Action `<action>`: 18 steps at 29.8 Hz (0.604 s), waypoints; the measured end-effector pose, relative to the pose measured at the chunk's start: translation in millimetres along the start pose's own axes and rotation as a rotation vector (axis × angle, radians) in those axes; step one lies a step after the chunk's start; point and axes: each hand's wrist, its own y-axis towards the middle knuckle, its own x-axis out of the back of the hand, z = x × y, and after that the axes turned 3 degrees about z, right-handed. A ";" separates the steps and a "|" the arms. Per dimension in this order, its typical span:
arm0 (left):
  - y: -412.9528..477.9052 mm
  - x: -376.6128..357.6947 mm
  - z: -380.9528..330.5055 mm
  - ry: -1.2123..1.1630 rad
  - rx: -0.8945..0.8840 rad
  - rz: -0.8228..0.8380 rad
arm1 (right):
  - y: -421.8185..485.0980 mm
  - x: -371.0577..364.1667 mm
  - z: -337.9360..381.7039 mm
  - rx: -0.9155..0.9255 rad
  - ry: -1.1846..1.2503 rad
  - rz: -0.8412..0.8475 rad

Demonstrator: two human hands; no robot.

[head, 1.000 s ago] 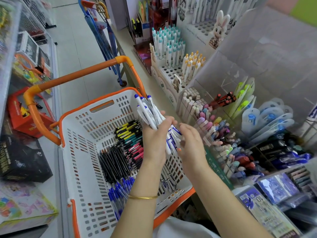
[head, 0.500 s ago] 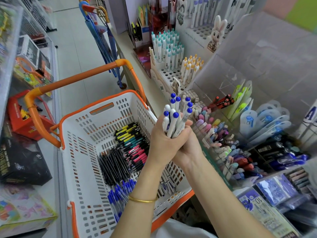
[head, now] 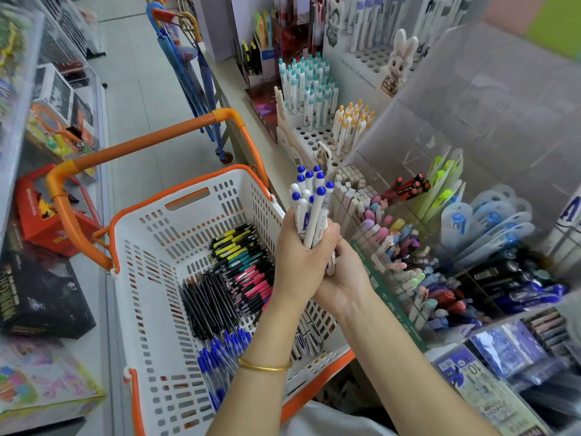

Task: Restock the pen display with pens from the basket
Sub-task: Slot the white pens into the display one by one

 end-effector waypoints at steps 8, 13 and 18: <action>4.5 3.0 5.5 -0.089 0.254 0.035 | -2.5 -3.4 13.0 0.642 -1.021 -0.397; 2.0 -5.5 7.2 -0.066 0.364 0.152 | -8.9 -37.4 27.8 1.078 -1.682 -0.069; 0.3 -11.2 11.4 -0.029 0.452 0.233 | 1.3 -45.2 41.9 0.827 -2.374 -0.155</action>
